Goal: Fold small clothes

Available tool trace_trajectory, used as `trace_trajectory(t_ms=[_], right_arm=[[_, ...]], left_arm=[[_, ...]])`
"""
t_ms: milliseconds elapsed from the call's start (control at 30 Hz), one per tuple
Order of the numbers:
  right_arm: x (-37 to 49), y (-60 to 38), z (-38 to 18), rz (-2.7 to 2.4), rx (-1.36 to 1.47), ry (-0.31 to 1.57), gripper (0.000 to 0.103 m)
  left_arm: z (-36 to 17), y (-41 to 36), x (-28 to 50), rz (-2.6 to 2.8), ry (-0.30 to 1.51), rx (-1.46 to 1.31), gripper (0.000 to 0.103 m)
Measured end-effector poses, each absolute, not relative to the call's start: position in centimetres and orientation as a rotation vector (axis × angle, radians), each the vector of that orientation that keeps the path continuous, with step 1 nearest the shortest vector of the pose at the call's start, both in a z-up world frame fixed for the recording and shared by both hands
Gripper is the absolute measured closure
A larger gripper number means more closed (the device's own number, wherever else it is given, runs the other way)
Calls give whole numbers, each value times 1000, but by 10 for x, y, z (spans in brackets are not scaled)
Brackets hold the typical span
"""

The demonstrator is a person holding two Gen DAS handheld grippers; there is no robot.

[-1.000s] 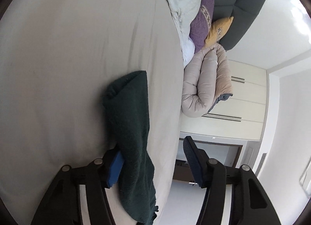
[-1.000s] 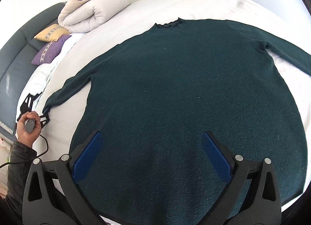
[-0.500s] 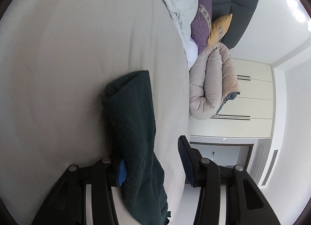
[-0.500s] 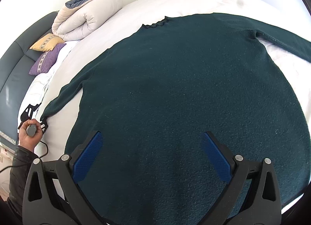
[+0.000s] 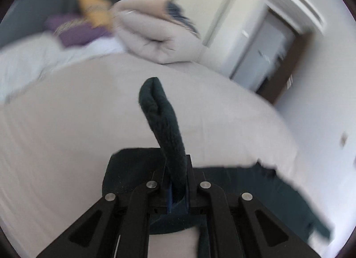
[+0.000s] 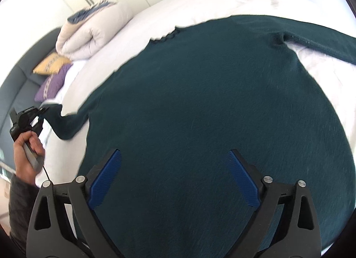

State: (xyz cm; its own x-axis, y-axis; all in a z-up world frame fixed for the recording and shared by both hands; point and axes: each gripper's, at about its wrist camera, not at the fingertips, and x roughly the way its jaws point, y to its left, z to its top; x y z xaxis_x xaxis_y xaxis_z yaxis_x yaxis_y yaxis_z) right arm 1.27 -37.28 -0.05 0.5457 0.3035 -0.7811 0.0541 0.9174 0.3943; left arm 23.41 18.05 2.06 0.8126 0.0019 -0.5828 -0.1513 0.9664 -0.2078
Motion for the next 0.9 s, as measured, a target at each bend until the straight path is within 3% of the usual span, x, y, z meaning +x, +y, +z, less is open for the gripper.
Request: trace_trajectory(t_ms=[100, 200, 500, 767, 800, 900], right_arm=[[45, -390, 4, 179, 477, 975, 7], [83, -400, -2, 260, 588, 1019, 9], [200, -352, -50, 562, 933, 1190, 27], [262, -254, -93, 712, 1006, 1390, 31], [268, -244, -97, 706, 999, 1402, 38], [281, -221, -103, 736, 951, 1411, 77]], left_arm=[[-6, 74, 236, 71, 638, 176, 96], [-44, 32, 234, 70, 681, 345, 96], [-80, 20, 207, 91, 639, 499, 96], [-76, 27, 196, 87, 582, 460, 96], [-76, 28, 196, 87, 584, 451, 95], [-74, 33, 197, 87, 588, 421, 92]])
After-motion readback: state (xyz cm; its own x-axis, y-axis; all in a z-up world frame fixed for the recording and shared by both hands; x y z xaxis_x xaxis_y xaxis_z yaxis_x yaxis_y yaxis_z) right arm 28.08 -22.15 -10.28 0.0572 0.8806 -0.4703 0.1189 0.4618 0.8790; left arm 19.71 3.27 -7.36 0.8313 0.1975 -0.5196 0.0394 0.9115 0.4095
